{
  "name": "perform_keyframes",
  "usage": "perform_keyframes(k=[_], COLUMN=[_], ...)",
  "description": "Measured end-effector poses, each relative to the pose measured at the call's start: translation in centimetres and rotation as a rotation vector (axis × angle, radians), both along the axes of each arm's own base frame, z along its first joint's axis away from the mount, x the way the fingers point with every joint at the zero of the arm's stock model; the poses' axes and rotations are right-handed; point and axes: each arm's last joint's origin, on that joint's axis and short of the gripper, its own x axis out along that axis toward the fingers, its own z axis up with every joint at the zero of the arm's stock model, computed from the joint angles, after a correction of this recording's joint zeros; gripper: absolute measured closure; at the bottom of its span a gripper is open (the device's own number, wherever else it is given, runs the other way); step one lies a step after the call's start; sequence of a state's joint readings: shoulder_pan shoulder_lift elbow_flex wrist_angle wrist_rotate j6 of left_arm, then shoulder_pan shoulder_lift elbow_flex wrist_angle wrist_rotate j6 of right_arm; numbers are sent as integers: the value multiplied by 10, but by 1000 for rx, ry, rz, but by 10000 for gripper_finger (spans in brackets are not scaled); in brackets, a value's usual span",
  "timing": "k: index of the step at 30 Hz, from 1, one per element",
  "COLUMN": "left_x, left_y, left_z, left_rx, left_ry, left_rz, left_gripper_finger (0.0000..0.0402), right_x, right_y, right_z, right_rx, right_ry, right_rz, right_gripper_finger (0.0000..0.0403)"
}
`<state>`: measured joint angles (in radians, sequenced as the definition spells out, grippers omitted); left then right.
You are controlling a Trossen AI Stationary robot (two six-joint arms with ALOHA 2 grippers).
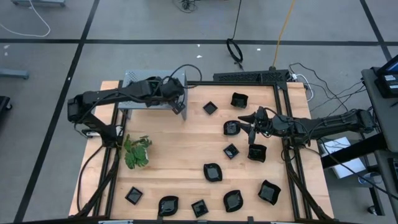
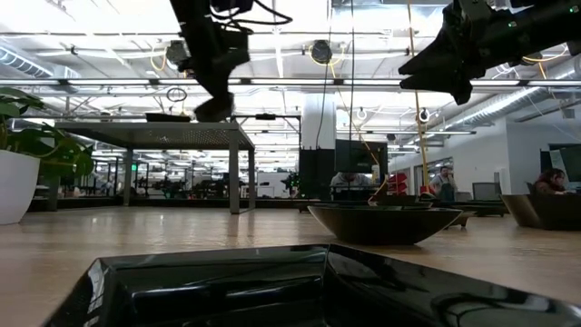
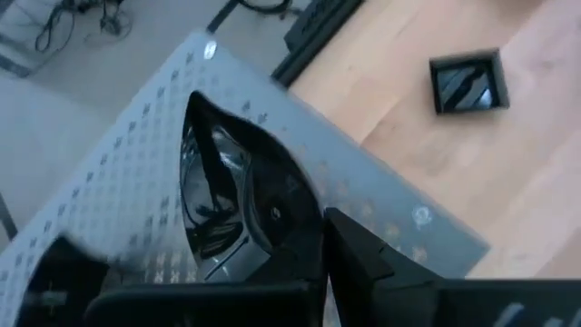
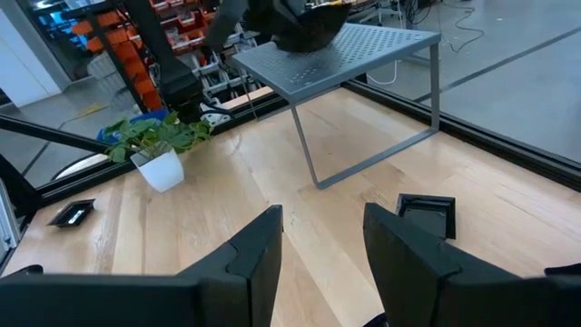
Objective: Pick & Place Mini shaped plates
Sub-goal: Put the leaf-shaped plate on the shelf
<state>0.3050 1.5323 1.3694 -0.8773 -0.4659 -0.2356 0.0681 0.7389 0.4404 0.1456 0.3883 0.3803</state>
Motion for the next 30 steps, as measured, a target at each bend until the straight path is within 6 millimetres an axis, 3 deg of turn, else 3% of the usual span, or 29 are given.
perform_keyframes(k=[7, 15, 21, 30], left_x=[4, 4, 0, -3], left_y=[7, 7, 6, 5], left_z=[-12, -12, -14, -16], left_rx=[-11, 12, -5, -40], left_ry=[78, 137, 191, 191], left_rz=[-42, -119, -130, -98], left_gripper_finger=[384, 397, 377, 392], right_x=[0, 0, 0, 0], right_y=[0, 0, 0, 0], right_z=[0, 0, 0, 0], right_rx=[0, 0, 0, 0], right_ry=[-3, -2, -2, -2], right_rz=[0, 0, 0, 0], right_gripper_finger=[259, 259, 259, 259])
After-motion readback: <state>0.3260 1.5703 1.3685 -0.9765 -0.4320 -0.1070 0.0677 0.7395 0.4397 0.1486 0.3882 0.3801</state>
